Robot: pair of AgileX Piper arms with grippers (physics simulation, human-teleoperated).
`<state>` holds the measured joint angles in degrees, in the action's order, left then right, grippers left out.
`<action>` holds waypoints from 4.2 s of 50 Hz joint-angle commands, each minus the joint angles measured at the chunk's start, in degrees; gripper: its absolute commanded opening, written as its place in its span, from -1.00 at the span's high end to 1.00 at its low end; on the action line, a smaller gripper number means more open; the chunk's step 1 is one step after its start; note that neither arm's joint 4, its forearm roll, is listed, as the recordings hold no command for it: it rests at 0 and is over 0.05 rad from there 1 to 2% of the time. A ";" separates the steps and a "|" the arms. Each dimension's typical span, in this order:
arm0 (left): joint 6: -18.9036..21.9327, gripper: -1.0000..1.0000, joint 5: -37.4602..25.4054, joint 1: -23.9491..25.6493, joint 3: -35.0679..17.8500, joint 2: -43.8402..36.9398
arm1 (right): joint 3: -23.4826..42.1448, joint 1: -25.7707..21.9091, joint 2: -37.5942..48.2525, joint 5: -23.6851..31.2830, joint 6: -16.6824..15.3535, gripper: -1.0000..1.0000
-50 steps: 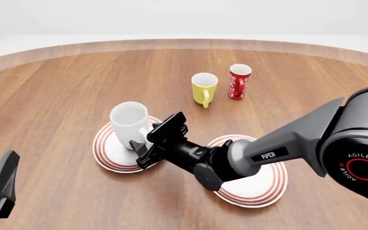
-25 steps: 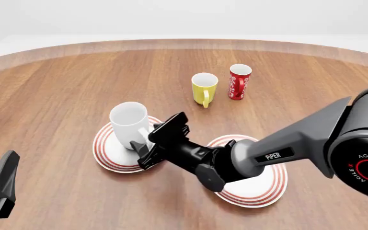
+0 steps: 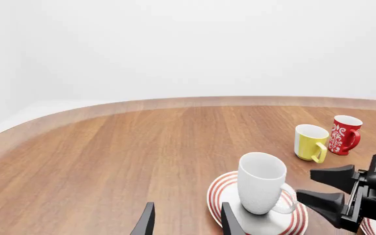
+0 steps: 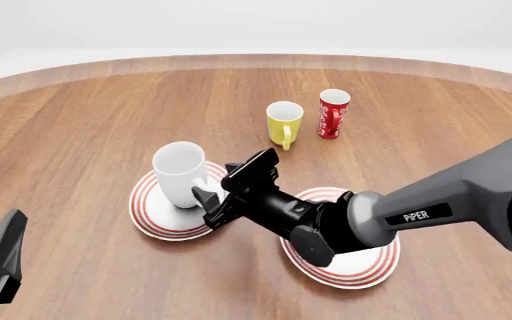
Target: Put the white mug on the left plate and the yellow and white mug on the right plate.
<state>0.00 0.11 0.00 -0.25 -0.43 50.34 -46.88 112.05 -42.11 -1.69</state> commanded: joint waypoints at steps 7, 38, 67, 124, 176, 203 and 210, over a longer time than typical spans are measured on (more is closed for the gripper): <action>0.00 -1.00 0.00 0.00 0.00 0.00 | -4.34 3.24 -5.37 -2.01 0.17 -1.00; 0.00 -1.00 0.00 0.00 0.00 0.00 | -7.59 12.05 -10.67 -5.45 2.43 -1.00; 0.00 -1.00 0.00 0.00 0.00 0.00 | -5.48 21.17 -9.42 -7.71 1.69 -1.00; 0.00 -1.00 0.00 0.00 0.00 0.00 | 8.29 24.57 3.15 -1.54 -0.21 -1.00; 0.00 -1.00 0.00 0.00 0.00 0.00 | 15.90 24.17 12.84 1.80 1.81 -1.00; 0.00 -1.00 0.00 0.00 0.00 0.00 | 20.11 24.75 17.21 3.74 2.25 -1.00; 0.00 -1.00 0.00 0.00 0.00 0.00 | 21.10 24.49 18.51 4.16 2.51 -1.00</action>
<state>0.00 0.11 0.00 -0.25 -0.43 70.05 -22.30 128.89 -38.53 0.55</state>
